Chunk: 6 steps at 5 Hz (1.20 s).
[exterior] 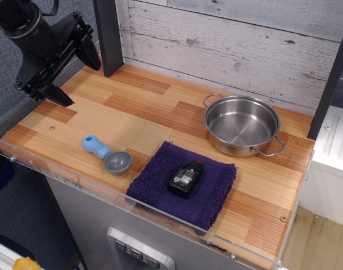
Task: Adjust the pan
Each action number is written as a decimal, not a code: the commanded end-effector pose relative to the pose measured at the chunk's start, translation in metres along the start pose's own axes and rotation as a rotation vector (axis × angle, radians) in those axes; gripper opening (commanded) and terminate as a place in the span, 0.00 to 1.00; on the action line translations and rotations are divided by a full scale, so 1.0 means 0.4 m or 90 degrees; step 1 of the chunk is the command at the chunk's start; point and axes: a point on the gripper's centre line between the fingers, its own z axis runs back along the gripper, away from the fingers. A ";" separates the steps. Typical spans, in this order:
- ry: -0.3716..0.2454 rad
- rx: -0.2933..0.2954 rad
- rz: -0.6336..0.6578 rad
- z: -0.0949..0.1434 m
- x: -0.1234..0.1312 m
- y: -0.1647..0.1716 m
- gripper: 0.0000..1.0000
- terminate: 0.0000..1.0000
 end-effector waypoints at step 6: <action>0.103 0.010 -0.226 -0.077 -0.240 -0.121 1.00 0.00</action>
